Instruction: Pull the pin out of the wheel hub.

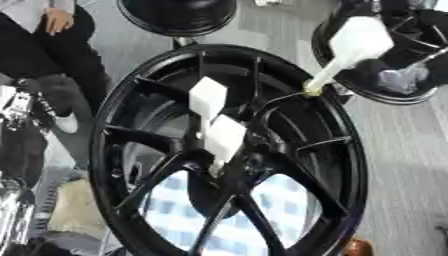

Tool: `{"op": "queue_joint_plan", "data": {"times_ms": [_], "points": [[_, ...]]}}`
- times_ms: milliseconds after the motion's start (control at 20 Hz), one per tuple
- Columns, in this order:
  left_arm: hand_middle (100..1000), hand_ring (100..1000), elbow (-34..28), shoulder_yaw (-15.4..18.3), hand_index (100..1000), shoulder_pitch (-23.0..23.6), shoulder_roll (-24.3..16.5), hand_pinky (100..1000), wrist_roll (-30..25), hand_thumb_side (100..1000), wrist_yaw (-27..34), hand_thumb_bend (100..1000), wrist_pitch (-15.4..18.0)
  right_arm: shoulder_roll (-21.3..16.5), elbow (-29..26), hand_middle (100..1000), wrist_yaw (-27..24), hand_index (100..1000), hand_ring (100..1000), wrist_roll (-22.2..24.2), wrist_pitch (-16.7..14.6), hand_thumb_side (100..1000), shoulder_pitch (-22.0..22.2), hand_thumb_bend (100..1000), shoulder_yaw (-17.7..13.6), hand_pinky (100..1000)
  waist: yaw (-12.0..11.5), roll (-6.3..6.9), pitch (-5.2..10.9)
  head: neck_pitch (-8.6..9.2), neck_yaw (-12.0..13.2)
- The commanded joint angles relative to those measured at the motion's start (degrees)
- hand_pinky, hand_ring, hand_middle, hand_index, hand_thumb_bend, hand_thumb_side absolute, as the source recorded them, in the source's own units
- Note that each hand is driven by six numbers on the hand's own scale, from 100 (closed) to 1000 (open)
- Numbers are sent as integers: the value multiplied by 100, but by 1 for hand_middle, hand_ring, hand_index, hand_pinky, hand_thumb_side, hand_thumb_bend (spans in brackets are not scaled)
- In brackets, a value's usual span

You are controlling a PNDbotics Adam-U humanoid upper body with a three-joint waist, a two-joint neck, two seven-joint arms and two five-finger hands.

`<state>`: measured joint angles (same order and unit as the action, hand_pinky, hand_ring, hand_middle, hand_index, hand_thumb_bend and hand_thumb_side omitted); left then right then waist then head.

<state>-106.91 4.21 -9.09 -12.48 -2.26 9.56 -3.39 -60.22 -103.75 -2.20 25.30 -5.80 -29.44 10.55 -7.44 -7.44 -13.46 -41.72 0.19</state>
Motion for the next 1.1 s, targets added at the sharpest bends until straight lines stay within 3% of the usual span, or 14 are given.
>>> {"op": "queue_joint_plan", "data": {"times_ms": [50, 200, 350, 500, 700, 750, 1100], "points": [[657, 800, -80, 94, 803, -2, -78, 902, 75, 812, -29, 100, 19, -503, -68, 404, 106, 595, 697, -532, -26, 195, 689, 100, -823, 861, 71, 59, 97, 47, 89], [657, 800, -87, 143, 803, 35, -84, 903, 128, 810, -51, 100, 30, -380, 83, 432, 341, 622, 701, -1034, -46, 183, 1618, 100, -1478, 865, 174, 83, 101, 47, 173], [657, 800, -97, 187, 803, 52, -81, 903, 176, 809, -69, 100, 42, -71, 310, 503, 901, 676, 736, -1423, 43, 179, 2307, 100, -2010, 871, 234, 101, 105, 45, 237], [657, 800, -99, 212, 803, 64, -78, 903, 207, 809, -76, 100, 46, 234, 580, 787, 1515, 822, 858, -1484, 231, 203, 2749, 100, -2301, 900, 270, 117, 112, 47, 276], [657, 800, -98, 212, 803, 81, -76, 902, 210, 807, -83, 100, 51, 483, 862, 857, 2096, 868, 914, -1251, 381, 161, 2999, 100, -2477, 920, 303, 137, 122, 54, 284], [657, 800, -97, 212, 803, 86, -76, 902, 210, 809, -86, 100, 51, 524, 899, 855, 2139, 867, 914, -1255, 389, 202, 3021, 100, -2508, 919, 308, 140, 122, 57, 284], [657, 800, -90, 204, 803, 90, -67, 903, 197, 809, -99, 100, 51, 644, 935, 842, 2136, 860, 902, -1448, 381, 229, 3057, 100, -2574, 915, 308, 142, 115, 51, 281]]}}
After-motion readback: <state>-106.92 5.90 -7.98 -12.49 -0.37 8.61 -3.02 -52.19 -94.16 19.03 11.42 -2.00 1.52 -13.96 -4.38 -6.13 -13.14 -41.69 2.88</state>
